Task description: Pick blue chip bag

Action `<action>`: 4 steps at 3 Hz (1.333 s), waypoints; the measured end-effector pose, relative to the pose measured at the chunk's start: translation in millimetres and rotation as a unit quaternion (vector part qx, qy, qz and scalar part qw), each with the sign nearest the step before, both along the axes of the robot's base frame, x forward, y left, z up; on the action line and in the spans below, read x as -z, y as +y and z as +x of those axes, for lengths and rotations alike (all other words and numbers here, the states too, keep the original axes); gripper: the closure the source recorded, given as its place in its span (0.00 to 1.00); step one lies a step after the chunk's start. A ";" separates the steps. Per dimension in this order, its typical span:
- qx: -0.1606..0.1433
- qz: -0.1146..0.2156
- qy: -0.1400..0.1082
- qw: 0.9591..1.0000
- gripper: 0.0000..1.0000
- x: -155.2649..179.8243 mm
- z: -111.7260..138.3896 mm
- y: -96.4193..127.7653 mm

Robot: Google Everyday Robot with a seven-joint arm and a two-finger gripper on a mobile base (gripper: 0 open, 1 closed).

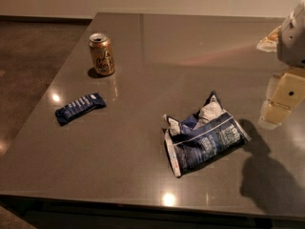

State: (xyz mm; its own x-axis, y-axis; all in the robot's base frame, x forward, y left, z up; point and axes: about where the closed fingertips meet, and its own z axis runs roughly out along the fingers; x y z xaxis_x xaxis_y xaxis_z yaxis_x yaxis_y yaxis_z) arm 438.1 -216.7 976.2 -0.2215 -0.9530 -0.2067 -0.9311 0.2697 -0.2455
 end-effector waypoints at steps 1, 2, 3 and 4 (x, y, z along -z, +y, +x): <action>0.000 0.000 0.000 1.000 0.00 0.0 0.0 0.0; -0.019 -0.006 0.003 1.000 0.00 5.2 1.6 6.0; -0.074 -0.007 0.020 0.997 0.00 32.9 9.2 26.0; -0.106 -0.002 0.030 0.994 0.00 49.3 11.9 38.9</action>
Offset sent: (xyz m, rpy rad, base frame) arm 0.0034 0.0131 -0.0187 -0.0325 0.0416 0.0968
